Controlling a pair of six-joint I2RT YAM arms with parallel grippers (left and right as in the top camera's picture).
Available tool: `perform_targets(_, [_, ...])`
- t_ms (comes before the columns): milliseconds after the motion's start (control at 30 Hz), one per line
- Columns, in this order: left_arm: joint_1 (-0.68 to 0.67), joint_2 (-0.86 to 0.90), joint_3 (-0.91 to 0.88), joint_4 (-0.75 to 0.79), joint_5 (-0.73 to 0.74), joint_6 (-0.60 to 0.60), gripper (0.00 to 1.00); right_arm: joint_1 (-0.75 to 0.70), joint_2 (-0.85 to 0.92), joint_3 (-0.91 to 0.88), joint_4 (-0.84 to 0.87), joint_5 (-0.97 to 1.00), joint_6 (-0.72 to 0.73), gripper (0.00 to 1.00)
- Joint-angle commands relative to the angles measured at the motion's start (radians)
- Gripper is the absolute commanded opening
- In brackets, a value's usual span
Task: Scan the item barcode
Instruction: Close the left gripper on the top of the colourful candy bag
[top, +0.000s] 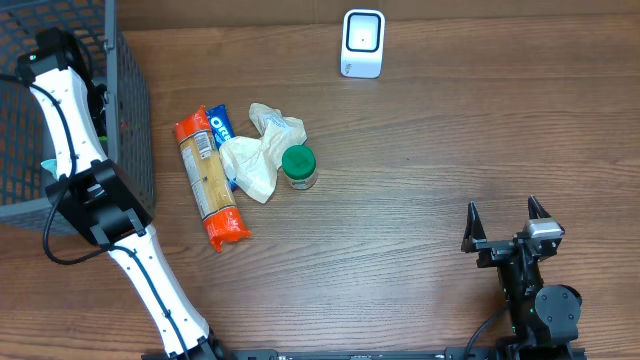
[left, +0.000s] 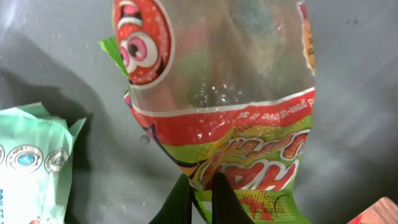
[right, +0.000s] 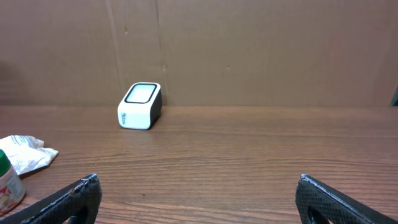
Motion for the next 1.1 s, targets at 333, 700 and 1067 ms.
perform_targets(333, [-0.006, -0.219, 0.023, -0.107, -0.014, 0.018, 0.04, -0.002, -0.006, -0.010, 0.004, 0.006, -0.007, 1.00])
perform_targets(700, [0.002, -0.192, 0.012, 0.007, -0.012, 0.024, 0.71, -0.001, -0.006, -0.010, 0.004, 0.006, -0.007, 1.00])
perform_targets(1067, [0.000, -0.077, 0.011, 0.106, -0.009, 0.023, 0.82, -0.001, -0.006, -0.010, 0.004, 0.006, -0.007, 1.00])
